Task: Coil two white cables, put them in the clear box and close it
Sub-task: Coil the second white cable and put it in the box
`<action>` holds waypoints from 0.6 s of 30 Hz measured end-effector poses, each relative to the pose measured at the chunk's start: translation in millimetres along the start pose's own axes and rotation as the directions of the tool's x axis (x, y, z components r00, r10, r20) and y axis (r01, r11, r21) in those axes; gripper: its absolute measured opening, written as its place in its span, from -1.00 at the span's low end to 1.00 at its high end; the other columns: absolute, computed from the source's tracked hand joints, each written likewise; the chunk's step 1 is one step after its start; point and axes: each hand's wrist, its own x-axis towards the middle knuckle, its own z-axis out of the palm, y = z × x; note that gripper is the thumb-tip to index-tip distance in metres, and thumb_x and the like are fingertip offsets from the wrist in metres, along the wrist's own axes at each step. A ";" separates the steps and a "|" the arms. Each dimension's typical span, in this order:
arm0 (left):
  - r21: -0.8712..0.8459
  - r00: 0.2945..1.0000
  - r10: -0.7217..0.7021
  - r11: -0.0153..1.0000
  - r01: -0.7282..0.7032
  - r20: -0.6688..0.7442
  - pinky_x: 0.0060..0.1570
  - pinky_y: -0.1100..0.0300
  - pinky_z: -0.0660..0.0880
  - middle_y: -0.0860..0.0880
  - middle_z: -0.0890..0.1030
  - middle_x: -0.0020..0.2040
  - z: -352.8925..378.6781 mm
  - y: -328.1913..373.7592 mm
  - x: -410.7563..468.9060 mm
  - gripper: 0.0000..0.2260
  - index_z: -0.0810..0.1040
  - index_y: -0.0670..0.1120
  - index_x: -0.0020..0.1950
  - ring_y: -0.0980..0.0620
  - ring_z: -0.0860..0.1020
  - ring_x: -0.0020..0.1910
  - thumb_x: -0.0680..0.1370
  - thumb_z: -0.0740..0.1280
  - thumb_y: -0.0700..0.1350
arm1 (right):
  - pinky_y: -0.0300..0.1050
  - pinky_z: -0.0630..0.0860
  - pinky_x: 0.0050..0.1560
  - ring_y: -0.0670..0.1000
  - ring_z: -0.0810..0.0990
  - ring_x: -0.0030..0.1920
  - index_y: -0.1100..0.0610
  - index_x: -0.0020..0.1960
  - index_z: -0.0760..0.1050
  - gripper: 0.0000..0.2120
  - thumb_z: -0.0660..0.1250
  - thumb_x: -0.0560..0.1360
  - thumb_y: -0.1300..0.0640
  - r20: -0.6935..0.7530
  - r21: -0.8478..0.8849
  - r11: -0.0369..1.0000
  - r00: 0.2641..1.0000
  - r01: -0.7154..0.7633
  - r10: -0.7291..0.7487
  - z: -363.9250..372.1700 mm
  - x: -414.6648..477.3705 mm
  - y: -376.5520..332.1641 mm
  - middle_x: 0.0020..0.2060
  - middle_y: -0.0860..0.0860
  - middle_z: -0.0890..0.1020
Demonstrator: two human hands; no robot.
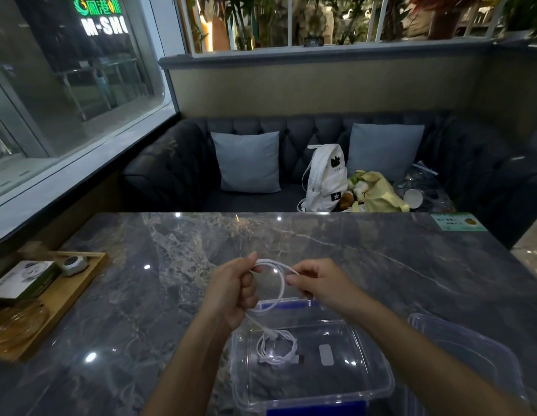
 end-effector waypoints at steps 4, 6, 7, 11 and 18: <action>0.033 0.993 0.057 0.998 -0.054 -0.101 -0.67 0.46 0.07 0.09 0.21 -0.68 -8.4 2.9 3.4 -0.74 0.42 -0.19 -0.32 0.20 0.12 -0.73 0.57 0.22 -0.18 | -0.26 0.32 -0.29 -0.12 0.42 -0.35 0.10 -0.27 0.56 -0.86 0.36 0.46 0.11 -0.101 -0.394 0.919 0.994 0.003 -0.046 -10.3 0.3 3.5 -0.36 -0.09 0.46; 0.075 0.987 0.096 0.993 -0.086 -0.130 -0.67 0.45 0.08 0.09 0.22 -0.68 -8.3 1.5 4.0 -0.73 0.43 -0.20 -0.33 0.19 0.13 -0.73 0.57 0.23 -0.19 | -0.29 0.31 -0.36 -0.12 0.43 -0.40 0.13 -0.24 0.57 -0.84 0.34 0.48 0.09 -0.052 -0.504 0.863 0.997 0.016 -0.049 -13.4 -1.6 -0.4 -0.41 -0.08 0.48; 0.092 0.985 0.108 0.991 -0.096 -0.137 -0.67 0.44 0.08 0.09 0.23 -0.68 -8.0 1.2 4.2 -0.73 0.43 -0.20 -0.33 0.19 0.14 -0.73 0.57 0.23 -0.19 | -0.29 0.33 -0.39 -0.14 0.44 -0.46 0.13 -0.25 0.57 -0.83 0.33 0.48 0.10 -0.016 -0.503 0.864 0.999 0.021 -0.033 -14.5 -3.1 -3.8 -0.46 -0.07 0.49; 0.091 0.984 0.110 0.991 -0.098 -0.140 -0.67 0.46 0.08 0.10 0.22 -0.68 -8.7 2.6 4.9 -0.72 0.42 -0.19 -0.34 0.20 0.13 -0.73 0.57 0.22 -0.18 | -0.31 0.40 -0.52 -0.13 0.45 -0.58 0.16 -0.32 0.51 -0.80 0.32 0.48 0.22 0.078 -0.047 0.999 0.997 -0.018 0.022 -16.5 -11.2 -21.4 -0.54 -0.01 0.53; 0.101 0.992 0.088 0.992 -0.078 -0.093 -0.65 0.43 0.06 0.08 0.21 -0.67 2.8 -5.2 2.0 -0.72 0.42 -0.17 -0.35 0.19 0.12 -0.71 0.56 0.24 -0.18 | -0.34 0.41 -0.58 -0.14 0.47 -0.55 0.26 -0.26 0.55 -0.89 0.36 0.31 0.20 0.046 0.619 0.786 0.999 -0.016 -0.016 -10.8 -9.8 -48.8 -0.50 -0.01 0.58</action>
